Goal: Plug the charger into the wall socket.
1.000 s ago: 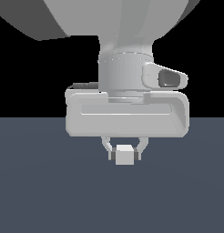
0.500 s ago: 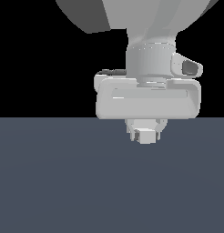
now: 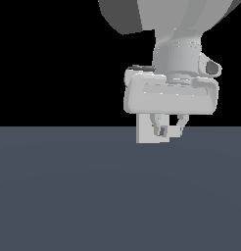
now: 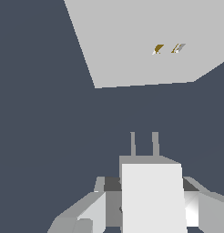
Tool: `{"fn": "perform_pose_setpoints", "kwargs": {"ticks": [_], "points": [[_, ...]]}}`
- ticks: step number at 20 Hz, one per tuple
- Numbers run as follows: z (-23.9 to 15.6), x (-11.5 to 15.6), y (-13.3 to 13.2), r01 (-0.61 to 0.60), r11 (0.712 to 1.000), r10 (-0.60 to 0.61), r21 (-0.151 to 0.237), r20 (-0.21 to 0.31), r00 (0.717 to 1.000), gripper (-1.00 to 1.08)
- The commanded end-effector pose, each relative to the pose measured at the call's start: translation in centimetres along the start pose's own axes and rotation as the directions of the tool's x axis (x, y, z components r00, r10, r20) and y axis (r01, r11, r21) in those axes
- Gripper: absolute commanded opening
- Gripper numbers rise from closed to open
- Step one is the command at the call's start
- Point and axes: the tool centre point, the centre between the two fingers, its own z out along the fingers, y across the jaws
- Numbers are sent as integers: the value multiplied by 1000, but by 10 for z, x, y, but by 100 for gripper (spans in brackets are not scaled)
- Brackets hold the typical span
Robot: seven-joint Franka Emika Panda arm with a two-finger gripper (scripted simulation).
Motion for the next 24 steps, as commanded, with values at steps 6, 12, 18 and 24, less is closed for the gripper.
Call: {"fn": "perform_pose_setpoints", "kwargs": {"ticks": [6, 12, 18, 24], "points": [[-9, 14, 16, 58, 998, -58, 10, 1, 998, -100], [-10, 17, 18, 68, 998, -68, 12, 1, 998, -100], [-10, 19, 18, 67, 998, -67, 12, 1, 998, -100], [-7, 32, 17, 67, 998, -67, 11, 2, 998, -100]]}}
